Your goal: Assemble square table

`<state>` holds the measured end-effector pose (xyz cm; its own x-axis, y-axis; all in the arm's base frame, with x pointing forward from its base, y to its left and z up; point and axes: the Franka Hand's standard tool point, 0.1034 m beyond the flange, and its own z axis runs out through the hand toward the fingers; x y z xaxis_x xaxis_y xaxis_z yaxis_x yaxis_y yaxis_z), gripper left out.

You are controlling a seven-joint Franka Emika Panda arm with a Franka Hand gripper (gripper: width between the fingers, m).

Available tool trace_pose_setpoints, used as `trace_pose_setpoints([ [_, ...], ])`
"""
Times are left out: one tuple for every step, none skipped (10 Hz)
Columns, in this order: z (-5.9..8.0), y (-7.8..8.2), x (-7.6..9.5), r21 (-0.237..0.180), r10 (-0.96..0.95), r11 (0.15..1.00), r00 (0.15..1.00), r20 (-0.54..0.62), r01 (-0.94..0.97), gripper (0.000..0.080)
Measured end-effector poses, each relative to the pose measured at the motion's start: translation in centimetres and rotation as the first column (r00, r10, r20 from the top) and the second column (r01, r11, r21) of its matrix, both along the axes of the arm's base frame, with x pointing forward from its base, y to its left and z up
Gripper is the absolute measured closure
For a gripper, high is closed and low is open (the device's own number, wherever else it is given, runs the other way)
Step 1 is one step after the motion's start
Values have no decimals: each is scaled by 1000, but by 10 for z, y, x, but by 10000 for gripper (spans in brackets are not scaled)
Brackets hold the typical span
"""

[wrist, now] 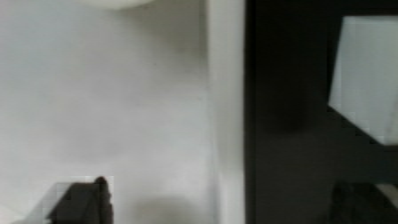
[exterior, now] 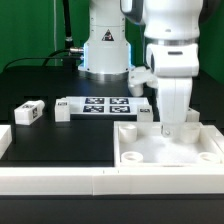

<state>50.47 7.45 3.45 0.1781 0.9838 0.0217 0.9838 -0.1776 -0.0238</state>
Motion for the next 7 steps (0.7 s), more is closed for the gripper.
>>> trace_pose_setpoints([
  [11, 3, -4, -4, -48, 999, 999, 11, 48, 160],
  [16, 6, -8, -7, -85, 996, 996, 14, 85, 151],
  [21, 12, -14, -7, -155, 988, 988, 20, 155, 151],
  [24, 19, -21, -6, -203, 979, 979, 27, 204, 151],
  [23, 28, -27, -1, -245, 970, 969, 31, 245, 151],
  [21, 35, -33, -2, -261, 965, 965, 25, 261, 151],
  [21, 33, -32, -3, -252, 968, 967, 25, 252, 151],
])
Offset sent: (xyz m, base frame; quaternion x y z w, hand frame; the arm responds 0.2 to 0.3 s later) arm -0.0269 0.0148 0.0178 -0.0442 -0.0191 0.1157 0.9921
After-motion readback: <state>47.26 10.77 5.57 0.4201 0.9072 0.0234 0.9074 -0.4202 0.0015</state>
